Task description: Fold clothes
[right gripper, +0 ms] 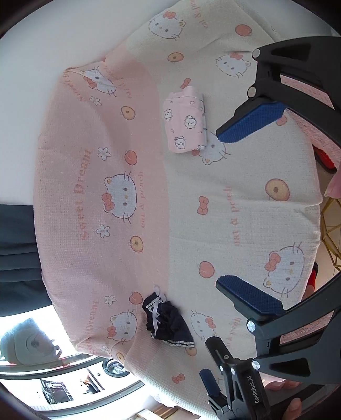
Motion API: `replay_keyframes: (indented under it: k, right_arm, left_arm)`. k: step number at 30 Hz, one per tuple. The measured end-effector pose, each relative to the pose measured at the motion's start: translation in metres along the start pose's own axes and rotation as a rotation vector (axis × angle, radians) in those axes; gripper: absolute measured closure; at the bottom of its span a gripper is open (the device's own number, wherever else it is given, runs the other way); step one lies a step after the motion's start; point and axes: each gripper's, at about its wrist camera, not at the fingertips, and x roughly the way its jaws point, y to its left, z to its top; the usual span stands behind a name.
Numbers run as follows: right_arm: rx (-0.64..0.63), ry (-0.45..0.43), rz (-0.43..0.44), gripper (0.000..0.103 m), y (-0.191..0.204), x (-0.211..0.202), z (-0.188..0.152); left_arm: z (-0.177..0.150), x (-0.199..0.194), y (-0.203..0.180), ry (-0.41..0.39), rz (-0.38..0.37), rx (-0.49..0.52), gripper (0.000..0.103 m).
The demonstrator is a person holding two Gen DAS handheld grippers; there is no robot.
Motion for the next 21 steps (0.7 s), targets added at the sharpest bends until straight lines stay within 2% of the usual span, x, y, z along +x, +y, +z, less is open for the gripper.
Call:
replay_keyframes:
  k: [5,8,11,21]
  right_arm:
    - [0.033,0.010,0.001,0.000,-0.006,-0.023,-0.033]
    - [0.008,0.008,-0.004,0.000,-0.004,-0.034,-0.044]
    - [-0.022,-0.004,-0.021,0.000,-0.001,-0.042,-0.051]
    - [0.000,0.026,-0.009,0.000,-0.004,-0.033,-0.047]
  left_arm:
    - [-0.033,-0.022,-0.008,0.001,0.011,-0.006,0.000]
    - [-0.046,-0.030,-0.012,0.008,0.001,-0.002,0.000]
    - [-0.049,-0.035,-0.012,-0.003,-0.003,-0.013,0.000]
    - [-0.045,-0.033,-0.015,-0.018,-0.014,-0.012,0.000]
